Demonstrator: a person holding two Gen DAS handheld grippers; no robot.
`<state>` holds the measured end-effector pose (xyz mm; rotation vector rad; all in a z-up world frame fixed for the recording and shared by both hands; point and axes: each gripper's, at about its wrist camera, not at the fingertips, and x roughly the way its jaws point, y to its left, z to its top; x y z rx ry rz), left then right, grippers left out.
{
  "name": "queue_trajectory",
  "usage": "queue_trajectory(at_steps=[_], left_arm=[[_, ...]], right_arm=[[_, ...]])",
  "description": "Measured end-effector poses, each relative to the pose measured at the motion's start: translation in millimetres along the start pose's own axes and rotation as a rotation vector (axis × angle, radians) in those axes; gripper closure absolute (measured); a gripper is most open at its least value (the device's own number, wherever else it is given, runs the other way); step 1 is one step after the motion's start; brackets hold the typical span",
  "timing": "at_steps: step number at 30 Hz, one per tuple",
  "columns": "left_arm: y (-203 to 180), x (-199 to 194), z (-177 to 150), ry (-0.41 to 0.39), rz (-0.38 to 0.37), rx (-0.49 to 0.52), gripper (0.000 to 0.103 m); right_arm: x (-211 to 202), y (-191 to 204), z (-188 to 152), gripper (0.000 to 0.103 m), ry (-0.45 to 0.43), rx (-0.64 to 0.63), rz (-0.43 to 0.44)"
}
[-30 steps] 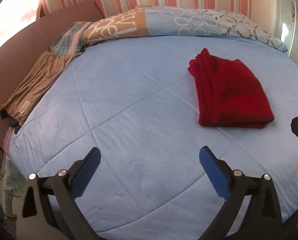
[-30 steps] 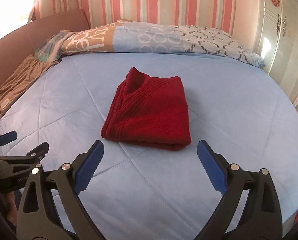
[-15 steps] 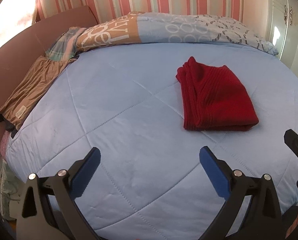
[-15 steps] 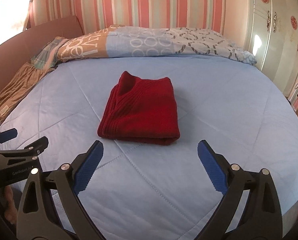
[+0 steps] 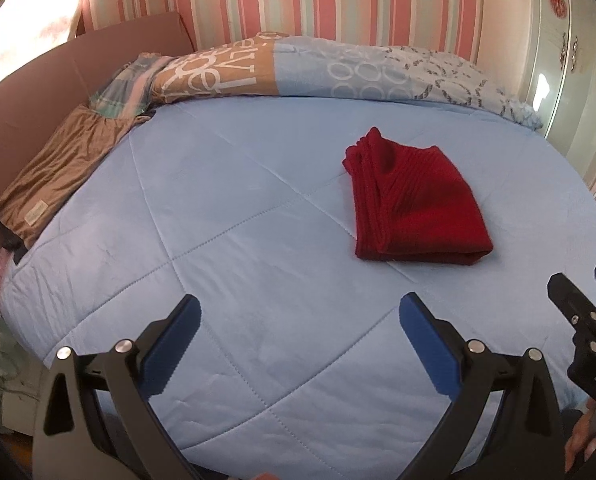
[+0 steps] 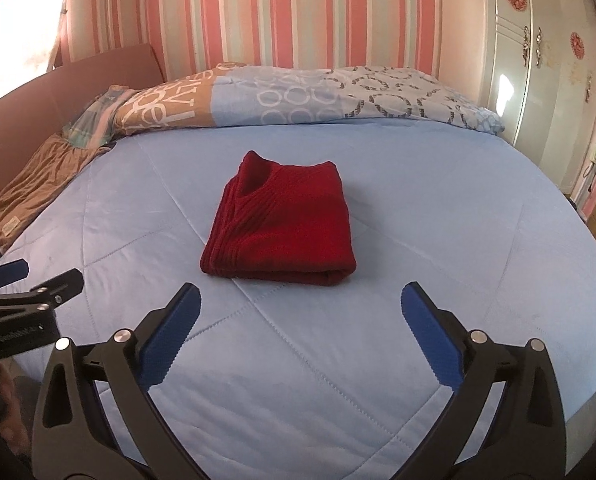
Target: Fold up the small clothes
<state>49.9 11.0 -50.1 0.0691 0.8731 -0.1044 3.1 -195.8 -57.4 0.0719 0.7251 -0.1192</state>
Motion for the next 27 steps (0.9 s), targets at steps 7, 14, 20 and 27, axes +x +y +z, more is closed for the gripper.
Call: queue_trajectory(at_steps=[7, 14, 20, 27], left_arm=[[12, -8, -5, -0.024, 0.014, -0.015, 0.003], [14, -12, -12, -0.023, 0.005, -0.009, 0.002], [6, -11, -16, -0.03, -0.006, 0.012, 0.002], [2, -8, -9, -0.056, -0.013, 0.02, 0.002]], right_arm=[[2, -1, -4, 0.003, 0.017, 0.028, -0.015], [-4, 8, -8, 0.003, -0.001, 0.004, -0.009], [-3, 12, -9, 0.003, 0.0, -0.008, 0.007], [0, 7, 1, 0.003, -0.032, -0.025, -0.032]])
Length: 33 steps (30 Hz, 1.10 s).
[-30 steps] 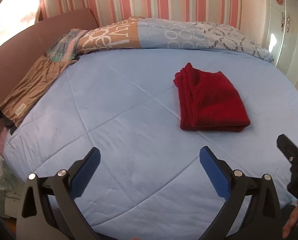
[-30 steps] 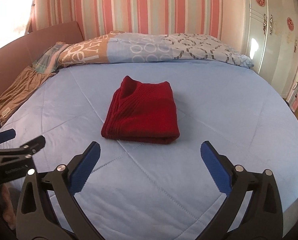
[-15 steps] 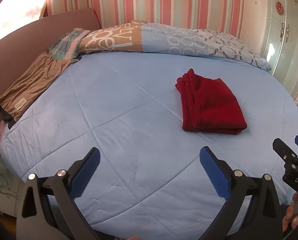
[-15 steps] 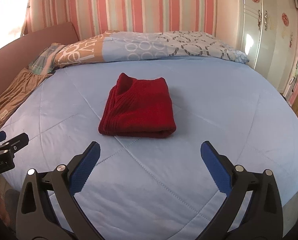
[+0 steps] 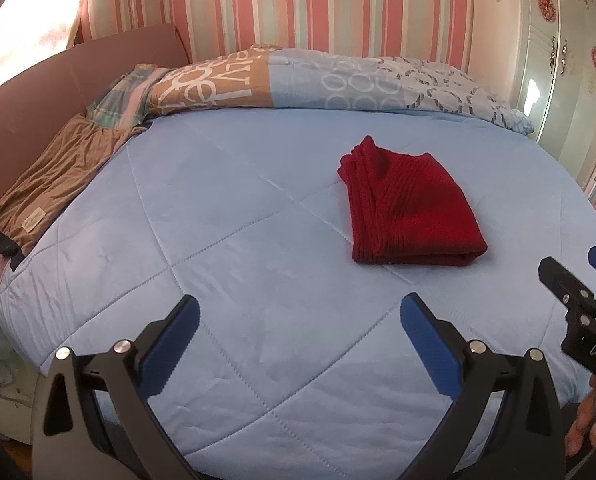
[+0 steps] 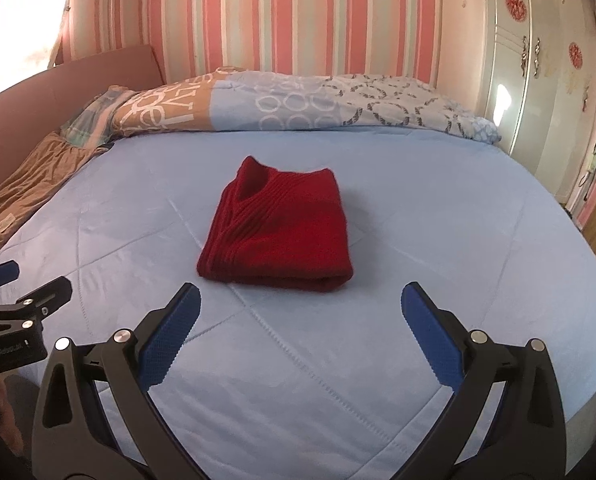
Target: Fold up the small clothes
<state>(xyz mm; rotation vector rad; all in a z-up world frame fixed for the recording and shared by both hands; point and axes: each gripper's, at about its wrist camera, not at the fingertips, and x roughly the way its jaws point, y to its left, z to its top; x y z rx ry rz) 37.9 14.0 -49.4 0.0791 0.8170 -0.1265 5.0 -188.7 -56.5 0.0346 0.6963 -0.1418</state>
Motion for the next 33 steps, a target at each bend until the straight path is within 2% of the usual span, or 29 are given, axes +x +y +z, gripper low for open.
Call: queue_trajectory(at_steps=[11, 18, 33], left_arm=[[7, -6, 15, -0.061, -0.012, -0.024, 0.002], [6, -14, 21, -0.102, 0.008, -0.01, 0.002], [0, -15, 22, -0.103, 0.016, 0.011, 0.002]], right_arm=[[-7, 1, 12, 0.003, -0.05, -0.02, 0.01], [-9, 2, 17, 0.003, -0.069, -0.028, 0.016], [-10, 2, 16, 0.003, -0.064, -0.024, 0.012]])
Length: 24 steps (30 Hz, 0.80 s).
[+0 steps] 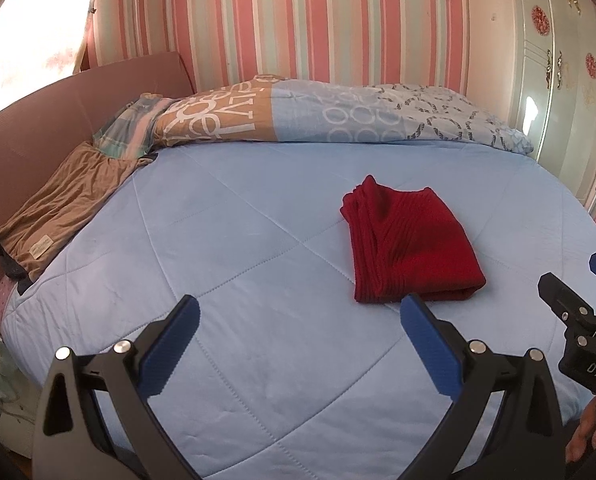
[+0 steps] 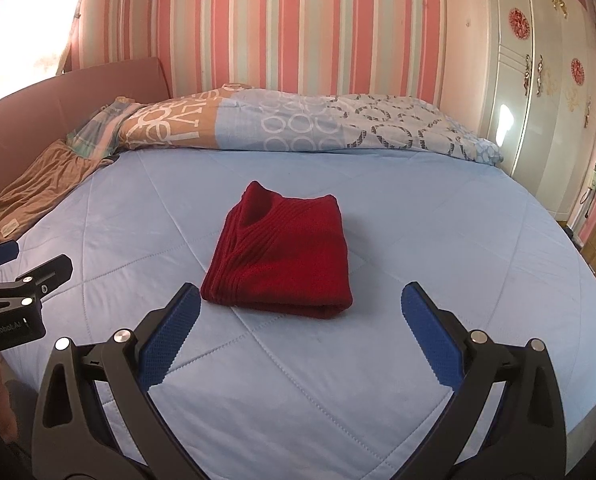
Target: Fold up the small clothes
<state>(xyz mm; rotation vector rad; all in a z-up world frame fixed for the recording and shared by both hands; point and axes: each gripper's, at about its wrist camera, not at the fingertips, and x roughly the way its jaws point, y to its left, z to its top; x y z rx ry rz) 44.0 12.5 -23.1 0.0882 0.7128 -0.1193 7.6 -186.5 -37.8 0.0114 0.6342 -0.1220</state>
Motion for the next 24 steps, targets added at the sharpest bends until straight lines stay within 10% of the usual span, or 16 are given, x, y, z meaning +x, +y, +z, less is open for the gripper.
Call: queue_trajectory(at_steps=[24], left_arm=[[5.0, -2.0, -1.7, -0.008, 0.013, 0.02, 0.002]], right_arm=[[3.2, -1.9, -1.4, 0.003, 0.006, 0.001, -0.002]])
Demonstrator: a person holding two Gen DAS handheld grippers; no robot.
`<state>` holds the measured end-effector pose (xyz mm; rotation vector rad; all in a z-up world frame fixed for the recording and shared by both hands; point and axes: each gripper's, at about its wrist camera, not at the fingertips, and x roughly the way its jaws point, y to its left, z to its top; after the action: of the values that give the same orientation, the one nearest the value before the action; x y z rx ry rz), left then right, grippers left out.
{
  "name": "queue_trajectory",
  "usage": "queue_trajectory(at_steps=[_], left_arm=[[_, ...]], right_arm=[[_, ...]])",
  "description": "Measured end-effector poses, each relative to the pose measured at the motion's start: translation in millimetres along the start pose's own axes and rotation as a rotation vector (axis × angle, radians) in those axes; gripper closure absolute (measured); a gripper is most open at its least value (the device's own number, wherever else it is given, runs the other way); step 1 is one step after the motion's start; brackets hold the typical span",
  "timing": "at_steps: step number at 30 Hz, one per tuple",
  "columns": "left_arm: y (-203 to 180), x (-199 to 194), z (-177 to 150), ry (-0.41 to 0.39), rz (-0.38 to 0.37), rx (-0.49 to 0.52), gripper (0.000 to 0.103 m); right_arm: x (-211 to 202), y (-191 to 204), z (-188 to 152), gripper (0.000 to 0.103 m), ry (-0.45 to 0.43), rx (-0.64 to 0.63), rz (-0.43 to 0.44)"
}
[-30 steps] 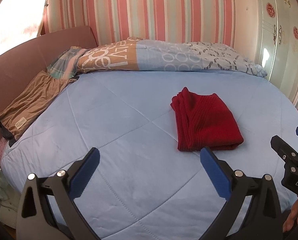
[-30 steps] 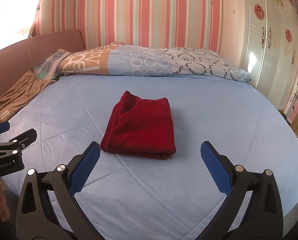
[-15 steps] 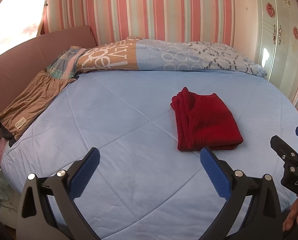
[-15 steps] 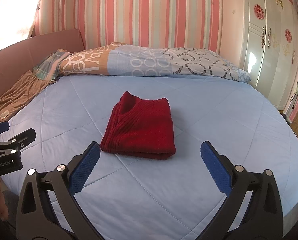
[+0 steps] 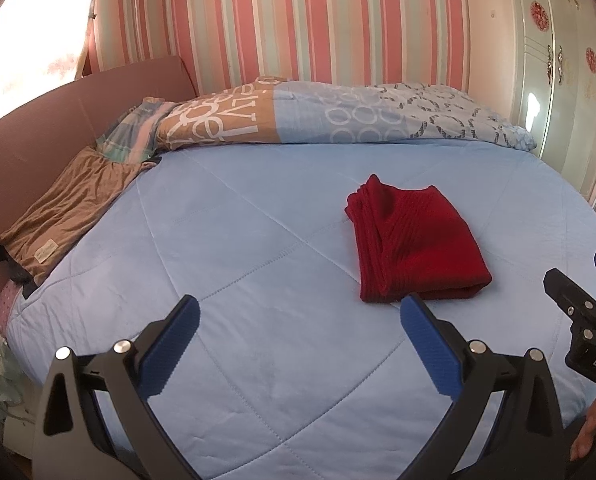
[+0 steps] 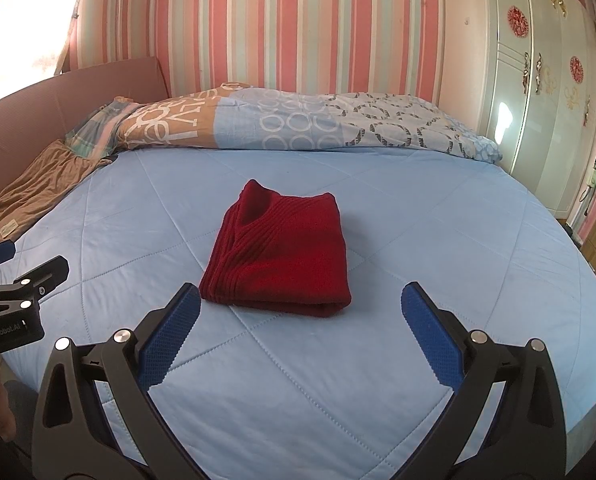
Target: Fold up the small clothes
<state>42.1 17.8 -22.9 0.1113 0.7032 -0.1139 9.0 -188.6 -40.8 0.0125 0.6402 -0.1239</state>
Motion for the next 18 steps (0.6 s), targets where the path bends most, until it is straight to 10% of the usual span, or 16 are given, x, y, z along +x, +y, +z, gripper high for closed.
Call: queue_trajectory(at_steps=[18], left_arm=[[4.8, -0.2, -0.2, 0.006, 0.008, 0.002, 0.002]], right_arm=[[1.3, 0.5, -1.4, 0.003, 0.002, -0.002, 0.0]])
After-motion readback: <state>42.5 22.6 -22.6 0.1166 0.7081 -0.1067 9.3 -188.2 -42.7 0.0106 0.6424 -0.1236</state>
